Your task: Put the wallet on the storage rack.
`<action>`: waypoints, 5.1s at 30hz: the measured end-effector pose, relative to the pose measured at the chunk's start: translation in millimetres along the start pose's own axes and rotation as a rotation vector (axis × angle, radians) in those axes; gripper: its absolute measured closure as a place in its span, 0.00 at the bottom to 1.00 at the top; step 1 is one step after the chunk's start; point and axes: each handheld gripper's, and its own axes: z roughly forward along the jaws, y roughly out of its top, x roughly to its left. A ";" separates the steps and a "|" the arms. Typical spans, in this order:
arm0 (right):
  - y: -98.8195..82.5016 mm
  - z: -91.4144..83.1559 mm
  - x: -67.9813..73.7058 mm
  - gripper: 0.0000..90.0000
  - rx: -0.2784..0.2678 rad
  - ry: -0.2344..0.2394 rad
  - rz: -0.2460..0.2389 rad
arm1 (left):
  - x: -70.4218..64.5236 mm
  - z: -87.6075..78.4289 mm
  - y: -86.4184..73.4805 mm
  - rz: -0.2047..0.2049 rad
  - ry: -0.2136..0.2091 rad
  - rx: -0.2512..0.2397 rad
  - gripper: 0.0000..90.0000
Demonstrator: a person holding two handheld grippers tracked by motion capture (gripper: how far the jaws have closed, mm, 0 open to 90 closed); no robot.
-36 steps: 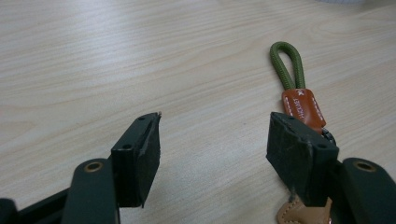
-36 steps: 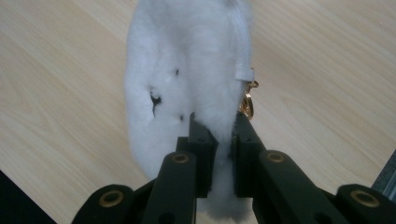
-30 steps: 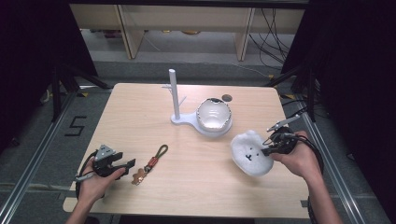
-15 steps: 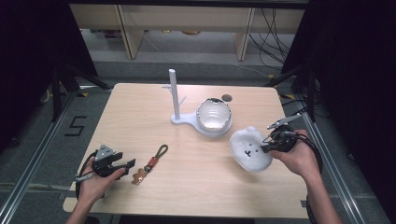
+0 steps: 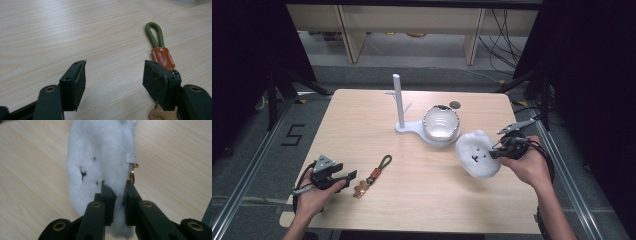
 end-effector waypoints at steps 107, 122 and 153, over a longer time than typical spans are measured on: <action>94.2 49.6 13.5 0.91 -0.459 0.014 0.136 | -2.2 2.7 -0.3 0.003 -0.010 -0.001 0.38; 101.8 67.4 16.9 0.91 -0.458 -0.002 0.188 | -2.0 2.6 -0.7 0.001 -0.006 -0.001 0.38; 101.3 113.7 29.9 0.90 -0.416 -0.096 0.163 | -1.3 2.6 -1.3 0.001 -0.008 0.001 0.38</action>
